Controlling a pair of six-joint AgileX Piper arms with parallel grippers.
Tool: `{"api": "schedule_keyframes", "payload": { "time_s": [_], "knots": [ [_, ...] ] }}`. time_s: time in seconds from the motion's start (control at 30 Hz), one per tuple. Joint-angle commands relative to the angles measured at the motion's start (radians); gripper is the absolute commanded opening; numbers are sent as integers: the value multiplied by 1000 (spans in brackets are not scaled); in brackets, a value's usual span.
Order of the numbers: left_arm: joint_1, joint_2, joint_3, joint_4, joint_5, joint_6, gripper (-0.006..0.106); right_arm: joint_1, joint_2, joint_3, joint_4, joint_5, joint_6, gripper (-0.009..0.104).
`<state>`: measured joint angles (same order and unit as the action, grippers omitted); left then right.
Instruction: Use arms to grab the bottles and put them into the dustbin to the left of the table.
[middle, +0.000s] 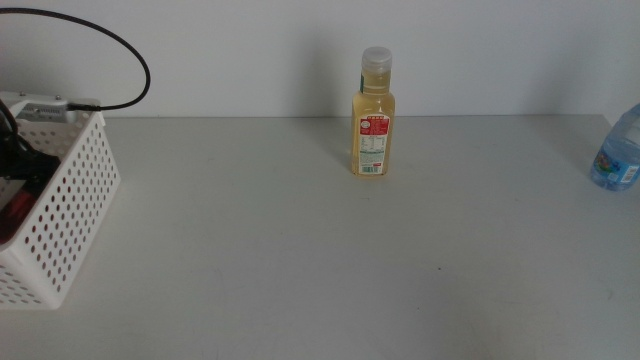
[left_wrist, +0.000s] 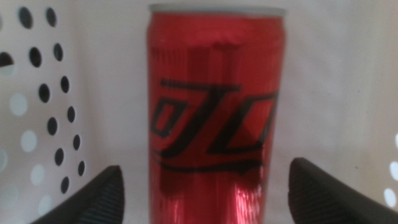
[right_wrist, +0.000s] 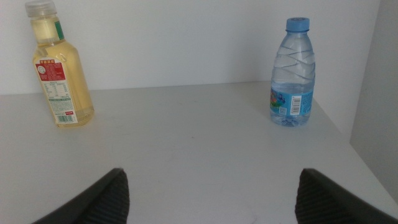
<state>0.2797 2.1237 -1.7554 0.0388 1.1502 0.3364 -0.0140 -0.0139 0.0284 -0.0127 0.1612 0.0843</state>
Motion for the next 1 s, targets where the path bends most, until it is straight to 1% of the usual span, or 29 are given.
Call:
{"api": "schedule_keyframes", "payload": {
  "time_s": [0.0, 0.2, 0.3, 0.47, 0.6, 0.7, 0.97],
  "knots": [
    [0, -68, -32, -1, -10, -9, 94, -4, -21, -9, -11, -73, -5, 94],
    [-11, -106, -32, -8, 27, -30, 94, -4, -21, -9, -11, -73, -5, 94],
    [-23, -154, -32, -39, 47, -40, 94, -4, -21, -9, -11, -73, -5, 94],
    [-39, -289, -32, -63, 32, -130, 94, -4, -21, -9, -11, -73, -5, 94],
    [-80, -416, -30, -70, 6, -134, 94, -4, -21, -9, -11, -73, -5, 94],
    [-145, -515, -5, -87, -29, -126, 94, -4, -21, -9, -11, -73, -5, 94],
    [-381, -784, 127, -90, -134, -134, 94, -4, -21, -9, -11, -73, -5, 94]
  ]
}}
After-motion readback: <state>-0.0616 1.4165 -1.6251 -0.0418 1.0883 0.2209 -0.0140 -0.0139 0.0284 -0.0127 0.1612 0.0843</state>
